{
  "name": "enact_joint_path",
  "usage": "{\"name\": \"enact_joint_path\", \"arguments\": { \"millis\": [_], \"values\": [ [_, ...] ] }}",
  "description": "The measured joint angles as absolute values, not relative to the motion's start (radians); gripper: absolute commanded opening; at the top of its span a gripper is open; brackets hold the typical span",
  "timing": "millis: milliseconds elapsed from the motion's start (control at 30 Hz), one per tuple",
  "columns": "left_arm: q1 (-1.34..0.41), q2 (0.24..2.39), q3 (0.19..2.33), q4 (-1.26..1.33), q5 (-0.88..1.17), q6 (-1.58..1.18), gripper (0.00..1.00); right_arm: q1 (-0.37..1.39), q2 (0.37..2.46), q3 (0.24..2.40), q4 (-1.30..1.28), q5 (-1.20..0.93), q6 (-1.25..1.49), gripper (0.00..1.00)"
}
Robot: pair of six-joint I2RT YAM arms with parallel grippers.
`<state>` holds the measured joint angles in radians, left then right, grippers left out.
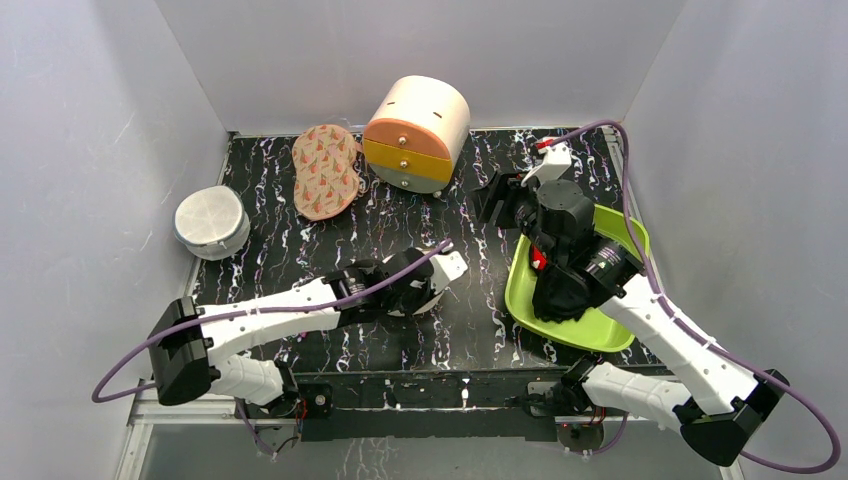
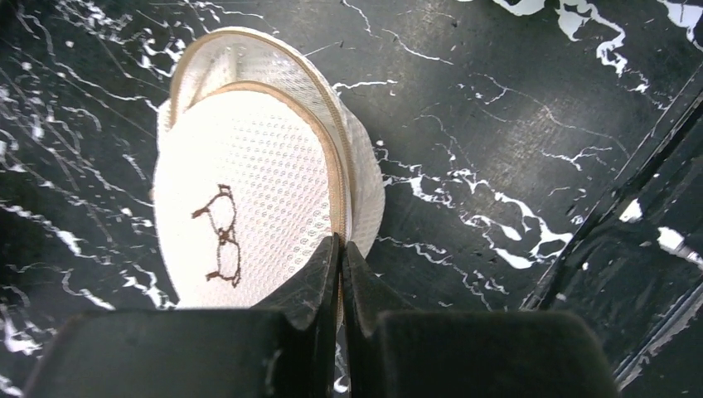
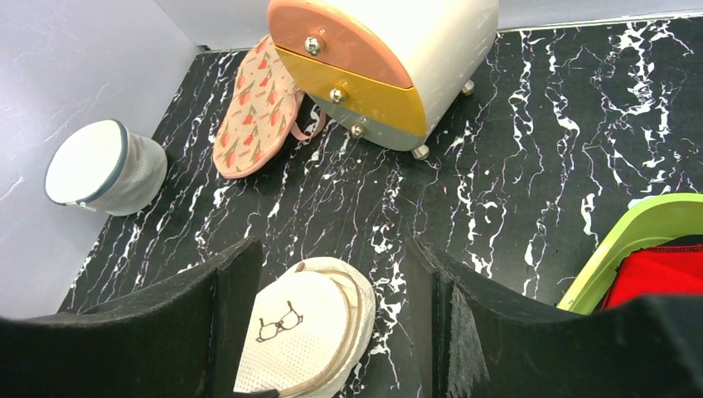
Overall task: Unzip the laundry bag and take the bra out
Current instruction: Close the laundry bag at the center of the board, then reset both arms
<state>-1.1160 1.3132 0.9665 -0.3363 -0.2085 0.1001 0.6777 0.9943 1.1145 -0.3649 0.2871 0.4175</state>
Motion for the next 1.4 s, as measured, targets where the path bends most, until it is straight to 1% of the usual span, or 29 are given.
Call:
{"name": "enact_joint_path", "arguments": {
  "millis": [133, 267, 333, 367, 467, 500, 567, 667, 700, 833, 867, 967, 1000, 1033, 1100, 1167, 1200, 1233, 1267, 1300, 1367, 1400],
  "values": [
    [-1.116, 1.339, 0.938, -0.296, -0.193, 0.039, 0.04, 0.678, 0.988, 1.114, -0.364, 0.290, 0.417, 0.62],
    [-1.116, 1.368, 0.917, -0.260, -0.168, -0.012, 0.05, 0.678, 0.987, 1.113, -0.364, 0.290, 0.417, 0.62],
    [-1.116, 1.377, 0.914, -0.253, -0.155, -0.031, 0.09, 0.678, 0.984, 1.105, -0.362, 0.290, 0.417, 0.62],
    [-1.116, 1.381, 0.914, -0.245, -0.150, -0.039, 0.13, 0.678, 0.982, 1.099, -0.363, 0.290, 0.417, 0.62],
    [-1.116, 1.396, 0.914, -0.227, -0.142, -0.057, 0.34, 0.678, 0.982, 1.094, -0.364, 0.289, 0.417, 0.62],
    [-1.116, 1.401, 0.914, -0.223, -0.141, -0.064, 0.43, 0.678, 0.982, 1.094, -0.363, 0.289, 0.417, 0.62],
    [-1.116, 1.405, 0.911, -0.214, -0.142, -0.076, 0.65, 0.678, 0.982, 1.094, -0.363, 0.289, 0.417, 0.62],
    [-1.113, 1.405, 0.898, -0.197, -0.146, -0.094, 0.91, 0.678, 0.982, 1.094, -0.363, 0.289, 0.416, 0.62],
    [-1.108, 1.401, 0.889, -0.187, -0.144, -0.102, 0.97, 0.678, 0.982, 1.094, -0.363, 0.289, 0.416, 0.62],
    [-1.042, 1.314, 0.832, -0.131, -0.065, -0.140, 0.98, 0.678, 0.982, 1.094, -0.363, 0.290, 0.411, 0.63],
    [-1.008, 1.282, 0.820, -0.115, -0.038, -0.151, 0.98, 0.678, 0.982, 1.094, -0.363, 0.290, 0.410, 0.65],
    [-0.846, 1.162, 0.790, -0.031, 0.067, -0.207, 0.98, 0.678, 0.982, 1.094, -0.364, 0.290, 0.403, 0.66],
    [-0.769, 1.112, 0.789, 0.012, 0.101, -0.234, 0.98, 0.678, 0.982, 1.094, -0.364, 0.290, 0.400, 0.69],
    [-0.735, 1.091, 0.789, 0.031, 0.119, -0.248, 0.98, 0.677, 0.982, 1.094, -0.364, 0.290, 0.398, 0.72],
    [-0.644, 1.063, 0.789, 0.041, 0.147, -0.280, 0.98, 0.677, 0.982, 1.094, -0.365, 0.289, 0.395, 0.82],
    [-0.562, 1.055, 0.810, -0.038, 0.075, -0.297, 0.98, 0.675, 0.983, 1.094, -0.366, 0.289, 0.393, 0.95],
    [-0.533, 1.055, 0.836, -0.091, 0.011, -0.300, 0.98, 0.675, 0.983, 1.094, -0.367, 0.289, 0.393, 0.98],
    [-0.497, 1.050, 0.905, -0.170, -0.093, -0.297, 0.98, 0.674, 0.986, 1.094, -0.373, 0.289, 0.386, 0.98],
    [-0.493, 1.030, 0.948, -0.194, -0.147, -0.290, 0.98, 0.673, 0.989, 1.095, -0.379, 0.289, 0.382, 0.98],
    [-0.494, 0.957, 1.004, -0.205, -0.213, -0.264, 0.98, 0.673, 0.995, 1.097, -0.392, 0.290, 0.372, 0.98],
    [-0.494, 0.884, 1.079, -0.216, -0.251, -0.218, 0.98, 0.673, 1.018, 1.124, -0.411, 0.289, 0.337, 0.98],
    [-0.494, 0.857, 1.161, -0.213, -0.263, -0.180, 0.98, 0.673, 1.021, 1.143, -0.417, 0.286, 0.310, 0.98]
  ]
}}
